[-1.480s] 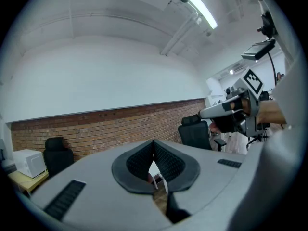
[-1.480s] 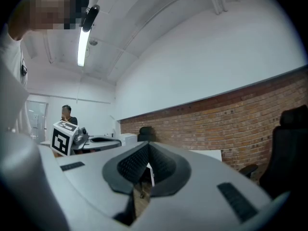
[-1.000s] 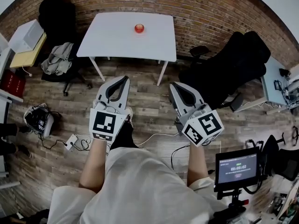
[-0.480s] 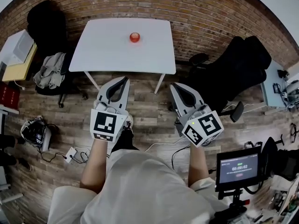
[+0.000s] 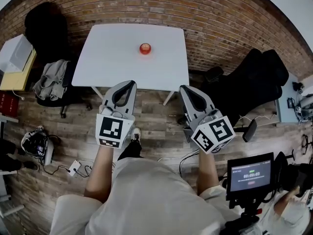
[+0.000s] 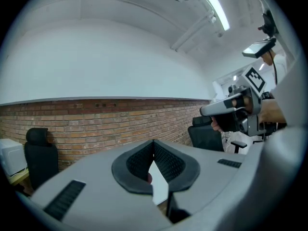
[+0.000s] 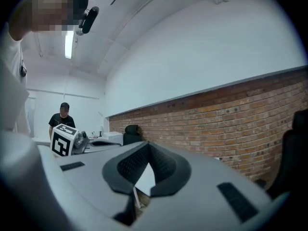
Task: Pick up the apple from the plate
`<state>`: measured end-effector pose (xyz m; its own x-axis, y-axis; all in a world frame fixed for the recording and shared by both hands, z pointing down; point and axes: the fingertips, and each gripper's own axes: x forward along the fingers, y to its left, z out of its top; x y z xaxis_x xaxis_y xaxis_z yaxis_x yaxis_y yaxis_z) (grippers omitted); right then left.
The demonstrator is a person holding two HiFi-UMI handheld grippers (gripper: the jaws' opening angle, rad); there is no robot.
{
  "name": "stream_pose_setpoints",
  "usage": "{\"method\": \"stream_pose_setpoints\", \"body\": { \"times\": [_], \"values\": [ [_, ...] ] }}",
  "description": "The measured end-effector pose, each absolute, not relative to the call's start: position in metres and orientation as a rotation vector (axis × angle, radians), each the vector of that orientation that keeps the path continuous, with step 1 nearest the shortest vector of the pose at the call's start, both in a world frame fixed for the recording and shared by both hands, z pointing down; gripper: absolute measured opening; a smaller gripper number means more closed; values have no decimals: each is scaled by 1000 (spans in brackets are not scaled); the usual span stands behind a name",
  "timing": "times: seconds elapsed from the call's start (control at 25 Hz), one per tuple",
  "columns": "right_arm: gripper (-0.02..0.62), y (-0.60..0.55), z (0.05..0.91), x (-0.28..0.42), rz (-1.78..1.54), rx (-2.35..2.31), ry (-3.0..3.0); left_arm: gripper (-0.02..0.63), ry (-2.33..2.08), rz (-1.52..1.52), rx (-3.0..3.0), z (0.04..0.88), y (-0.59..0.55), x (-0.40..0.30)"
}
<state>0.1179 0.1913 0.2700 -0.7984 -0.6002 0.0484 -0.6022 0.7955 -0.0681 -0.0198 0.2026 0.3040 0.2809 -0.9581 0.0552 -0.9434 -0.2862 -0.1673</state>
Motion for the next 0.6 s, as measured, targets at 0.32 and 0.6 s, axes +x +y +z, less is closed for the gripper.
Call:
{"method": "stream_pose_setpoints", "body": {
  "times": [0.32,0.6],
  "values": [
    [3,148,283,102,239,969,-2921,5,1809,-221,-2449,304,160,-36],
    [3,115,293,82,285,967,-2879,5,1810,-235,-2470,308,127,-57]
  ]
}}
